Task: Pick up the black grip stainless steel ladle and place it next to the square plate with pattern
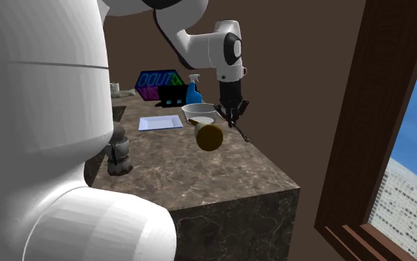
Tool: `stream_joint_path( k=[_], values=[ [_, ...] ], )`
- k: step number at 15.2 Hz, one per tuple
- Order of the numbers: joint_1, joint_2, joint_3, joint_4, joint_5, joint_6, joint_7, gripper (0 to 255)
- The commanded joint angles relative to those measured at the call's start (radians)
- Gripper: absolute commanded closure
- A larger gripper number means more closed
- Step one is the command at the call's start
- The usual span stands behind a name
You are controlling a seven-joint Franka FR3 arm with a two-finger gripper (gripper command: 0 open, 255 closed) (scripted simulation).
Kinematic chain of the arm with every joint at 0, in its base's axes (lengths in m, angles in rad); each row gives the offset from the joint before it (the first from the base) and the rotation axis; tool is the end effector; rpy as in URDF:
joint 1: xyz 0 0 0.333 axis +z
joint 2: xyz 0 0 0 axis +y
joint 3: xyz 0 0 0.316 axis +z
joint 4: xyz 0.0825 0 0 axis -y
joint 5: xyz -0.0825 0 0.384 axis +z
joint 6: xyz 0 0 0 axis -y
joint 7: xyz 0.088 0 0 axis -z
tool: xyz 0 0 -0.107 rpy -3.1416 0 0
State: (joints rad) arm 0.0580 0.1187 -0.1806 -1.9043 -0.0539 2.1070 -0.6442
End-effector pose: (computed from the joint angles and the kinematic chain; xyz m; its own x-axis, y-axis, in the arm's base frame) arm 0.5929 -0.0724 0.4454 0.8519 0.5231 0.0257 0.5180 -0.8487 0.1065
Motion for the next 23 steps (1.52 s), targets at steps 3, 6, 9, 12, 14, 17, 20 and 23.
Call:
stream_joint_path(
  k=[3,6,9,12,14,17,20,23],
  values=[
    [0.052,-0.026,0.038,-0.025,-0.018,-0.007,0.099,255],
    [0.091,-0.037,0.069,-0.037,-0.029,-0.012,0.173,255],
    [0.129,-0.039,0.1,-0.038,-0.037,-0.019,0.245,255],
    [0.166,-0.034,0.131,-0.028,-0.044,-0.029,0.317,255],
    [0.191,-0.025,0.152,-0.016,-0.049,-0.037,0.364,255],
    [0.229,-0.006,0.182,0.011,-0.056,-0.051,0.434,255],
    [0.267,0.021,0.211,0.049,-0.063,-0.069,0.502,255],
    [0.305,0.056,0.238,0.097,-0.071,-0.089,0.568,255]
  ],
)
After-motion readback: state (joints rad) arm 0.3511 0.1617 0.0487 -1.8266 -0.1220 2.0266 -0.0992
